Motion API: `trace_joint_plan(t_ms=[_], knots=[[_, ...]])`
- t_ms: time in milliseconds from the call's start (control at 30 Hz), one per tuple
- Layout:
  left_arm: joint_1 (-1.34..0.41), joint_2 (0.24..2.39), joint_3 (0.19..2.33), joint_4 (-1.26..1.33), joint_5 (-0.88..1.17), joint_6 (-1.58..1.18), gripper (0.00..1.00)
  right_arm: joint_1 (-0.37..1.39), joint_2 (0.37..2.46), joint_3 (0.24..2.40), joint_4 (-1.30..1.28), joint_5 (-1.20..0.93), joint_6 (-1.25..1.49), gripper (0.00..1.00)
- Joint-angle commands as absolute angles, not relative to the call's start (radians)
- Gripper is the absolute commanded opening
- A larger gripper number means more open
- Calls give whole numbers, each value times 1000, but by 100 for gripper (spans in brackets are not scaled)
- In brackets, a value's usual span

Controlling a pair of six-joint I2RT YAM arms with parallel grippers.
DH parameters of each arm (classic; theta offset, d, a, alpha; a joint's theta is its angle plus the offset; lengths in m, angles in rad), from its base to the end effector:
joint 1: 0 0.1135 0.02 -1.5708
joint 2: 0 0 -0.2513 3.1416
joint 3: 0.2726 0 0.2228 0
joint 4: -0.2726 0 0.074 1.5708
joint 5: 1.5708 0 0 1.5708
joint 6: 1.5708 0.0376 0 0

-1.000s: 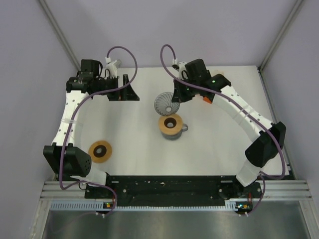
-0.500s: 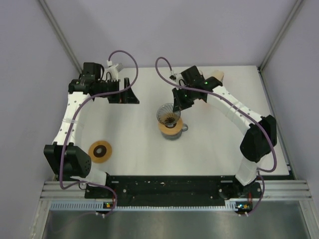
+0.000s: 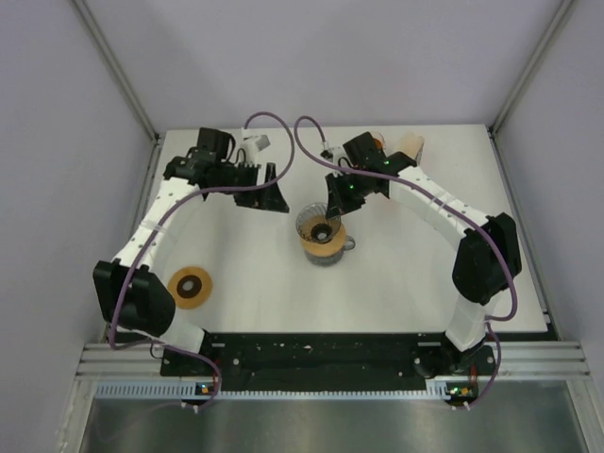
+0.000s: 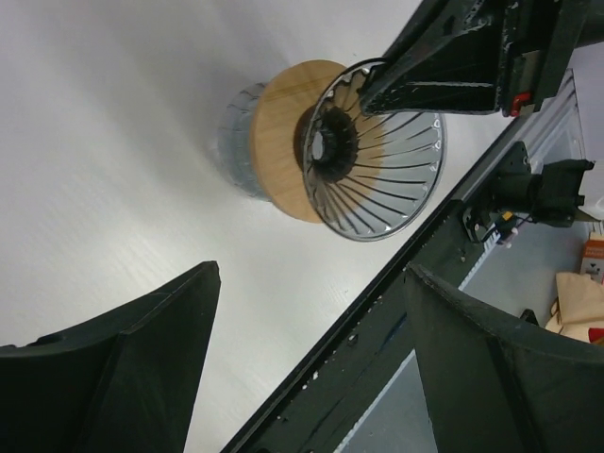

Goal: Place the coffee filter in the dripper

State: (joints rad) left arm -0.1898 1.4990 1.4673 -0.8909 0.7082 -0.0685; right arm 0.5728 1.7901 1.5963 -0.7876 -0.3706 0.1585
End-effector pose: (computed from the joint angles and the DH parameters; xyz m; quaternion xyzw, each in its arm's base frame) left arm 0.2706 -0.0769 0.3356 0.1641 0.8808 -0.3644 0.2539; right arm 0.2930 0.2051 0.2857 -0.2458 0.9094 0.2667 0.2036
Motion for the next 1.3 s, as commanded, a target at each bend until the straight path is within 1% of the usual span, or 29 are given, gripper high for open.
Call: trace_joint_plan(t_ms=[0, 33, 167, 267, 367, 433, 467, 500, 533, 733, 900, 1000, 1167, 1267], knots=[[-297, 1595, 1517, -822, 703, -121, 84, 569, 1790, 1571, -709, -416, 140, 0], [-311, 1618, 1523, -818, 701, -130, 82, 568, 1787, 1565, -701, -414, 137, 0], [-333, 1716, 1545, -813, 735, -173, 66, 568, 1789, 1543, -695, -396, 130, 0], [-347, 1746, 1551, -796, 759, -195, 54, 566, 1784, 1525, -695, -380, 124, 0], [-362, 1753, 1549, -784, 758, -201, 37, 566, 1784, 1513, -695, -377, 118, 0], [-367, 1758, 1540, -782, 761, -201, 21, 566, 1784, 1505, -690, -373, 120, 0], [-370, 1758, 1531, -781, 762, -201, 15, 566, 1784, 1499, -684, -371, 120, 0], [-373, 1759, 1517, -778, 764, -201, 6, 565, 1786, 1488, -680, -371, 117, 0], [-374, 1761, 1505, -775, 764, -202, 0, 561, 1787, 1479, -677, -371, 118, 0], [-402, 1796, 1445, -756, 756, -202, 0, 551, 1789, 1414, -640, -379, 118, 0], [-440, 1818, 1450, -758, 735, -184, 0, 531, 1779, 1333, -565, -387, 123, 0], [-445, 1854, 1445, -767, 762, -181, 0, 528, 1793, 1324, -554, -380, 121, 0], [-443, 1930, 1460, -833, 664, -107, 0, 528, 1801, 1299, -543, -371, 117, 0], [-445, 1957, 1459, -836, 681, -103, 0, 528, 1801, 1289, -531, -371, 115, 0]])
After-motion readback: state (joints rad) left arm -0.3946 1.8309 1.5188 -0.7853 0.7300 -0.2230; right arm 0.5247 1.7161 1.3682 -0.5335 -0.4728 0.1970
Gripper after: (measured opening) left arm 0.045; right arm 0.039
